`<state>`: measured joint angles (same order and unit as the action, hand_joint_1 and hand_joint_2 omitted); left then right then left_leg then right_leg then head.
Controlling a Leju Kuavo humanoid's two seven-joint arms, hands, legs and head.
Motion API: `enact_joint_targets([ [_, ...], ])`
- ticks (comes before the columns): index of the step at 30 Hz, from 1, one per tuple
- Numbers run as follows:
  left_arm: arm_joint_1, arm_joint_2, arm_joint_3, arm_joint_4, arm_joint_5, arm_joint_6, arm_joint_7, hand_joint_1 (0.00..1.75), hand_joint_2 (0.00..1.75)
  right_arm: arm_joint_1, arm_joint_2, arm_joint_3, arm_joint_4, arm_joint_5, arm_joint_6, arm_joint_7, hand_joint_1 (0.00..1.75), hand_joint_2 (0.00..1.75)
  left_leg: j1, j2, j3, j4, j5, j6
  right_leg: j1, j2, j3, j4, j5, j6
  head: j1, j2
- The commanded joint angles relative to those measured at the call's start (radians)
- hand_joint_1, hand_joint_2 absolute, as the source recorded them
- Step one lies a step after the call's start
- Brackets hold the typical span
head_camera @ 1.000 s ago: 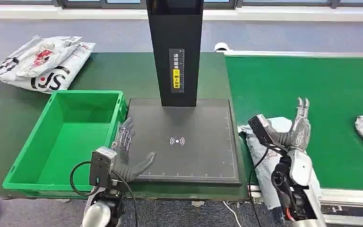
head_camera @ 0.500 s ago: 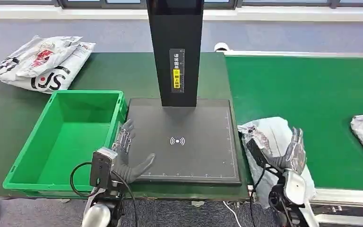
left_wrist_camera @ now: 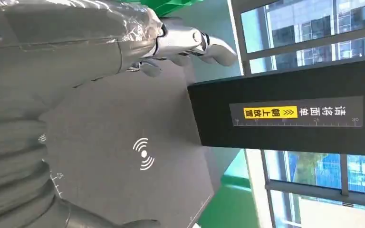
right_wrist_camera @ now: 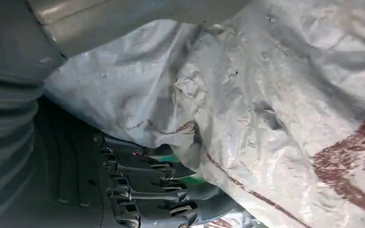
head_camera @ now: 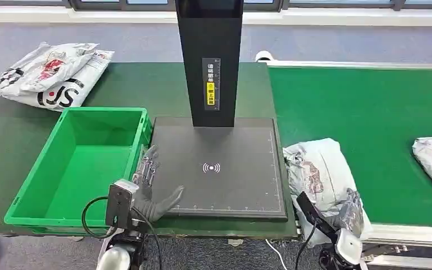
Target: Moved the parcel from conveyor to table for the left to box.
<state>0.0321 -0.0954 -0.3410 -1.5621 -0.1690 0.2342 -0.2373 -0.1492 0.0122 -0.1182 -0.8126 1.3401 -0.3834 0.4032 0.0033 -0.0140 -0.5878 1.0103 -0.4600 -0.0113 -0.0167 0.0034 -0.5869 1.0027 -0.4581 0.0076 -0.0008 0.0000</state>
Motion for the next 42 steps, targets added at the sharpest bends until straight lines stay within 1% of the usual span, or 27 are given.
enact_joint_targets([
  [1, 0.008, 0.013, 0.014, 0.008, 0.001, 0.002, 0.008, 0.00, 1.75, -0.018, 0.025, -0.084, 0.139, 0.002, 0.005, -0.003, 0.00, 1.75, 0.001, 0.000, 0.003, -0.002, 0.000, 0.000, 0.001, -0.001, 0.004, -0.003, 0.000, -0.001, 0.000, 0.000],
  [8, 0.012, 0.011, 0.015, 0.000, -0.002, 0.004, 0.014, 0.00, 1.75, -0.027, 0.027, -0.086, 0.153, 0.001, 0.011, -0.005, 0.00, 1.75, 0.001, 0.000, 0.004, -0.002, 0.000, 0.001, 0.002, -0.002, 0.006, -0.004, 0.000, 0.001, 0.000, 0.000],
  [10, 0.015, 0.010, 0.017, -0.006, -0.005, 0.005, 0.017, 0.00, 1.75, -0.034, 0.023, -0.085, 0.174, 0.006, 0.028, -0.009, 1.75, 1.75, 0.001, 0.001, 0.005, -0.002, 0.000, 0.000, 0.001, -0.001, 0.007, -0.004, 0.000, 0.001, 0.000, 0.000],
  [16, 0.035, 0.015, 0.024, -0.021, -0.008, 0.013, 0.019, 0.00, 1.75, -0.037, 0.042, -0.094, 0.141, 0.025, 0.038, -0.030, 1.75, 1.75, 0.001, 0.001, 0.007, -0.002, 0.000, 0.001, 0.002, -0.001, 0.009, -0.006, 0.000, 0.000, 0.000, 0.000],
  [18, 0.041, 0.014, 0.026, -0.026, -0.008, 0.017, 0.019, 0.00, 1.75, -0.029, 0.050, -0.094, 0.105, 0.023, 0.009, -0.057, 1.75, 1.75, 0.001, 0.002, 0.007, -0.003, -0.001, 0.001, 0.001, 0.000, 0.009, -0.006, 0.000, 0.000, 0.000, 0.000],
  [19, 0.047, 0.013, 0.027, -0.033, -0.010, 0.021, 0.019, 0.00, 1.75, -0.016, 0.060, -0.092, 0.056, 0.013, 0.002, -0.077, 1.75, 1.75, 0.001, 0.001, 0.006, -0.001, -0.001, 0.001, 0.001, 0.000, 0.008, -0.004, 0.000, 0.001, 0.000, 0.000],
  [22, 0.055, 0.013, 0.031, -0.040, -0.014, 0.026, 0.019, 0.00, 1.75, 0.019, 0.074, -0.071, -0.087, 0.012, 0.013, -0.087, 1.75, 1.75, 0.001, 0.002, 0.007, -0.002, -0.001, 0.001, 0.001, 0.000, 0.008, -0.004, -0.001, 0.000, 0.000, 0.000],
  [27, 0.054, 0.010, 0.029, -0.039, -0.019, 0.026, 0.018, 0.00, 1.75, 0.069, 0.063, -0.013, -0.310, -0.021, 0.003, -0.107, 1.75, 1.75, 0.001, 0.003, 0.006, -0.001, -0.002, 0.001, 0.001, 0.001, 0.006, -0.003, -0.001, 0.000, 0.000, 0.000],
  [30, 0.047, 0.007, 0.028, -0.033, -0.022, 0.018, 0.017, 0.00, 1.75, 0.106, 0.062, 0.011, -0.427, -0.054, -0.007, -0.124, 1.75, 1.75, 0.000, 0.001, 0.004, -0.001, -0.002, 0.002, 0.001, 0.000, 0.005, -0.002, -0.001, 0.000, 0.000, 0.000],
  [31, 0.044, 0.006, 0.027, -0.030, -0.022, 0.017, 0.017, 0.00, 1.75, 0.118, 0.064, 0.019, -0.470, -0.066, -0.019, -0.135, 1.75, 1.75, 0.000, 0.002, 0.004, 0.000, -0.002, 0.002, 0.001, 0.000, 0.005, -0.002, -0.001, 0.000, 0.000, 0.000],
  [32, 0.040, 0.005, 0.026, -0.025, -0.024, 0.013, 0.015, 0.00, 1.75, 0.128, 0.064, 0.035, -0.524, -0.097, -0.067, -0.174, 1.75, 1.75, 0.000, 0.002, 0.004, -0.001, -0.002, 0.002, 0.001, 0.001, 0.005, -0.002, -0.001, 0.000, 0.000, 0.000],
  [34, 0.033, 0.004, 0.022, -0.012, -0.024, 0.010, 0.010, 0.00, 1.75, 0.135, 0.063, 0.068, -0.639, -0.132, -0.122, -0.219, 1.75, 1.75, 0.001, 0.003, 0.004, -0.001, -0.002, 0.002, 0.001, 0.001, 0.005, -0.003, -0.001, 0.000, 0.000, 0.000],
  [35, 0.031, 0.004, 0.021, -0.009, -0.024, 0.010, 0.010, 0.00, 1.75, 0.135, 0.063, 0.072, -0.652, -0.138, -0.136, -0.228, 1.75, 1.75, -0.001, 0.002, 0.001, 0.001, -0.002, 0.002, 0.000, 0.001, 0.002, -0.001, -0.001, 0.001, 0.000, 0.000],
  [36, 0.029, 0.003, 0.020, -0.004, -0.024, 0.011, 0.008, 0.00, 1.75, 0.132, 0.065, 0.076, -0.684, -0.137, -0.119, -0.221, 1.75, 1.75, 0.000, 0.004, 0.001, 0.001, -0.002, 0.002, 0.000, 0.002, 0.001, -0.001, -0.001, 0.001, 0.000, 0.000],
  [40, 0.030, 0.003, 0.020, -0.004, -0.024, 0.011, 0.007, 0.00, 1.75, 0.136, 0.064, 0.075, -0.684, -0.137, -0.121, -0.222, 1.75, 1.75, 0.000, 0.003, 0.003, -0.001, -0.002, 0.002, 0.000, 0.001, 0.003, -0.003, -0.001, 0.000, 0.000, 0.000],
  [41, 0.027, 0.007, 0.013, -0.002, -0.021, 0.001, -0.005, 0.00, 1.75, 0.120, 0.046, 0.125, -0.725, -0.233, -0.246, -0.347, 1.75, 1.75, 0.000, 0.002, 0.002, -0.001, -0.002, 0.002, 0.000, 0.001, 0.003, -0.002, -0.001, 0.001, 0.000, 0.000],
  [42, 0.019, 0.006, 0.009, 0.011, -0.019, -0.002, -0.011, 0.00, 1.75, 0.107, 0.048, 0.122, -0.743, -0.249, -0.315, -0.407, 1.75, 1.75, 0.000, 0.001, 0.003, -0.001, -0.001, 0.002, 0.000, 0.000, 0.004, -0.003, -0.001, 0.000, 0.000, 0.000],
])
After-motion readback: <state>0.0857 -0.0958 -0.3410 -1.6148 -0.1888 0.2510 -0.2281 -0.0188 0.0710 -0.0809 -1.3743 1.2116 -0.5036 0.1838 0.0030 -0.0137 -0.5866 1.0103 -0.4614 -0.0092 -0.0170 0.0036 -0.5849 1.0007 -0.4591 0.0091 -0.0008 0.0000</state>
